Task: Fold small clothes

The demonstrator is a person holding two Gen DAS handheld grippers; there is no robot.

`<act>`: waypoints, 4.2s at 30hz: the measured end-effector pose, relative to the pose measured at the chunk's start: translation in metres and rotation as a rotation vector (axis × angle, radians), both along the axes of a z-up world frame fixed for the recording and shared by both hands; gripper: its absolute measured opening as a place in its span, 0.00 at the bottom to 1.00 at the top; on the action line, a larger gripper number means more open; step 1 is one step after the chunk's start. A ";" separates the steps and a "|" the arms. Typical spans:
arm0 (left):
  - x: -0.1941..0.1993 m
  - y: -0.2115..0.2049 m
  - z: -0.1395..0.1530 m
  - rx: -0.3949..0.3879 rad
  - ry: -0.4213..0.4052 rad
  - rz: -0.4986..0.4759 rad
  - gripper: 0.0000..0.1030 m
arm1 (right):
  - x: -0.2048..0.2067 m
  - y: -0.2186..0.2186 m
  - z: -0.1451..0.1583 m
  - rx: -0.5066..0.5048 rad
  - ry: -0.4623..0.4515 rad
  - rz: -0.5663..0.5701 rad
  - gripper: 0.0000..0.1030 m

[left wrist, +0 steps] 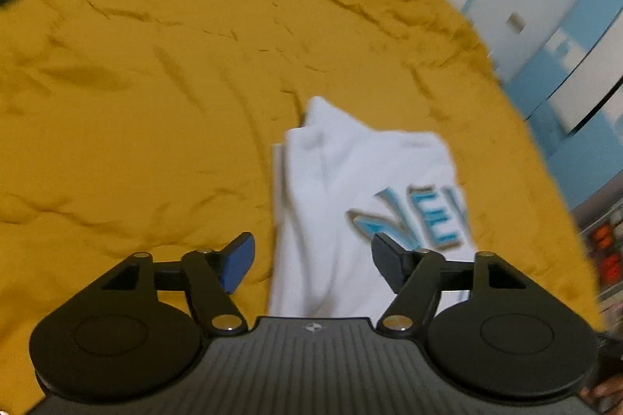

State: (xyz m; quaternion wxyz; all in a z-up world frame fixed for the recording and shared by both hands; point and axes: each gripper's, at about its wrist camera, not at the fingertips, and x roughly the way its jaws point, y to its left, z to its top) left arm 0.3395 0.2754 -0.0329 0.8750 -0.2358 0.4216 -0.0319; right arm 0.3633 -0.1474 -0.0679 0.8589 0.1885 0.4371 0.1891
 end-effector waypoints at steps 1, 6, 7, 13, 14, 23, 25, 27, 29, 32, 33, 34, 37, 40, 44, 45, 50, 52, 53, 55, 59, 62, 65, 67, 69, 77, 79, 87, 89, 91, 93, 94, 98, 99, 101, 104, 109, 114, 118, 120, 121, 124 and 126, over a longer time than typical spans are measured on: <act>0.006 0.004 -0.009 -0.038 0.004 0.011 0.81 | 0.008 0.001 -0.003 0.033 0.010 -0.004 0.51; 0.034 0.026 -0.056 -0.198 0.050 0.075 0.81 | 0.042 0.005 -0.022 0.111 0.045 -0.037 0.56; 0.040 0.028 -0.062 -0.214 0.054 0.077 0.81 | 0.048 0.005 -0.026 0.128 0.054 -0.042 0.56; 0.072 0.037 -0.091 -0.333 0.053 0.068 0.81 | 0.093 0.001 -0.060 0.239 0.128 -0.097 0.56; 0.077 0.039 -0.095 -0.352 0.049 0.072 0.81 | 0.101 0.001 -0.066 0.263 0.144 -0.107 0.56; 0.112 0.050 -0.118 -0.475 0.014 0.090 0.48 | 0.164 0.007 -0.097 0.418 0.176 -0.152 0.46; 0.119 0.050 -0.124 -0.517 0.026 0.094 0.42 | 0.175 0.009 -0.104 0.453 0.195 -0.167 0.41; 0.123 0.046 -0.124 -0.500 0.022 0.091 0.39 | 0.184 0.011 -0.109 0.487 0.207 -0.179 0.39; 0.122 0.046 -0.122 -0.487 0.015 0.100 0.31 | 0.191 0.012 -0.112 0.505 0.210 -0.190 0.32; 0.115 0.042 -0.111 -0.453 -0.016 0.106 0.24 | 0.196 0.013 -0.113 0.503 0.217 -0.191 0.18; 0.113 0.040 -0.105 -0.435 -0.030 0.105 0.23 | 0.194 0.013 -0.110 0.495 0.204 -0.184 0.13; 0.111 0.036 -0.097 -0.418 -0.047 0.104 0.22 | 0.191 0.013 -0.105 0.486 0.184 -0.178 0.11; 0.099 0.026 -0.069 -0.359 -0.109 0.092 0.21 | 0.184 0.018 -0.079 0.455 0.119 -0.154 0.09; 0.079 0.014 -0.036 -0.293 -0.189 0.084 0.20 | 0.172 0.022 -0.047 0.421 0.041 -0.121 0.09; 0.042 0.003 0.005 -0.241 -0.299 0.079 0.20 | 0.146 0.024 -0.001 0.405 -0.058 -0.080 0.08; 0.032 0.000 0.015 -0.231 -0.322 0.080 0.20 | 0.138 0.024 0.012 0.407 -0.083 -0.070 0.08; -0.015 -0.020 0.064 -0.207 -0.430 0.081 0.20 | 0.093 0.019 0.065 0.427 -0.181 -0.033 0.08; -0.032 -0.031 0.082 -0.212 -0.469 0.078 0.20 | 0.071 0.013 0.088 0.433 -0.232 -0.021 0.08; -0.042 -0.037 0.091 -0.211 -0.490 0.072 0.20 | 0.061 0.008 0.098 0.436 -0.251 -0.017 0.08; -0.059 -0.049 0.106 -0.211 -0.524 0.065 0.20 | 0.036 -0.001 0.117 0.438 -0.288 -0.009 0.08; -0.091 -0.074 0.133 -0.207 -0.563 0.035 0.20 | -0.013 -0.026 0.154 0.422 -0.347 0.010 0.08; -0.106 -0.090 0.142 -0.205 -0.562 0.006 0.20 | -0.047 -0.047 0.171 0.399 -0.370 0.016 0.08; -0.122 -0.105 0.140 -0.220 -0.548 -0.012 0.20 | -0.080 -0.066 0.181 0.364 -0.379 0.021 0.08; -0.129 -0.110 0.136 -0.232 -0.524 -0.020 0.20 | -0.098 -0.077 0.181 0.348 -0.369 0.017 0.08; -0.135 -0.116 0.128 -0.231 -0.499 -0.029 0.20 | -0.113 -0.087 0.177 0.340 -0.344 0.012 0.08; -0.103 -0.110 0.069 -0.226 -0.324 -0.025 0.19 | -0.112 -0.097 0.122 0.303 -0.202 -0.009 0.08; -0.088 -0.106 0.056 -0.233 -0.287 -0.023 0.19 | -0.098 -0.093 0.105 0.285 -0.161 -0.012 0.08; -0.028 -0.095 0.001 -0.213 -0.119 -0.046 0.19 | -0.031 -0.084 0.052 0.235 -0.038 -0.030 0.08; -0.017 -0.093 -0.016 -0.214 -0.075 -0.050 0.19 | -0.015 -0.081 0.035 0.225 0.001 -0.038 0.08; -0.013 -0.090 -0.035 -0.220 -0.033 -0.049 0.20 | -0.002 -0.081 0.018 0.212 0.036 -0.046 0.08; -0.008 -0.088 -0.053 -0.221 0.010 -0.041 0.20 | 0.008 -0.080 0.001 0.200 0.071 -0.051 0.08; -0.006 -0.086 -0.061 -0.221 0.029 -0.038 0.20 | 0.013 -0.080 -0.007 0.198 0.087 -0.055 0.08; -0.003 -0.081 -0.084 -0.241 0.076 -0.026 0.23 | 0.027 -0.082 -0.036 0.186 0.147 -0.078 0.08; -0.003 -0.079 -0.087 -0.254 0.080 -0.022 0.23 | 0.029 -0.082 -0.044 0.185 0.164 -0.087 0.08; -0.004 -0.076 -0.091 -0.272 0.085 -0.014 0.30 | 0.033 -0.086 -0.057 0.193 0.195 -0.105 0.08; -0.005 -0.071 -0.093 -0.302 0.090 -0.009 0.32 | 0.033 -0.091 -0.069 0.218 0.222 -0.123 0.07; -0.007 -0.068 -0.082 -0.285 0.115 0.024 0.39 | 0.025 -0.092 -0.057 0.175 0.197 -0.134 0.10; -0.017 -0.065 -0.056 -0.137 0.092 0.078 0.46 | 0.010 -0.095 -0.029 0.074 0.130 -0.150 0.11; -0.029 -0.078 -0.025 0.011 0.065 0.088 0.46 | -0.009 -0.096 0.001 -0.078 0.027 -0.150 0.11; -0.033 -0.091 -0.014 0.032 0.022 0.044 0.45 | -0.019 -0.089 0.017 -0.115 -0.037 -0.108 0.11; -0.034 -0.099 -0.010 0.038 0.003 0.019 0.45 | -0.024 -0.084 0.022 -0.125 -0.064 -0.081 0.11; -0.033 -0.123 -0.008 0.064 -0.020 -0.064 0.44 | -0.035 -0.059 0.029 -0.195 -0.124 0.019 0.10; -0.030 -0.137 -0.017 0.110 0.002 -0.107 0.44 | -0.040 -0.043 0.025 -0.263 -0.144 0.075 0.09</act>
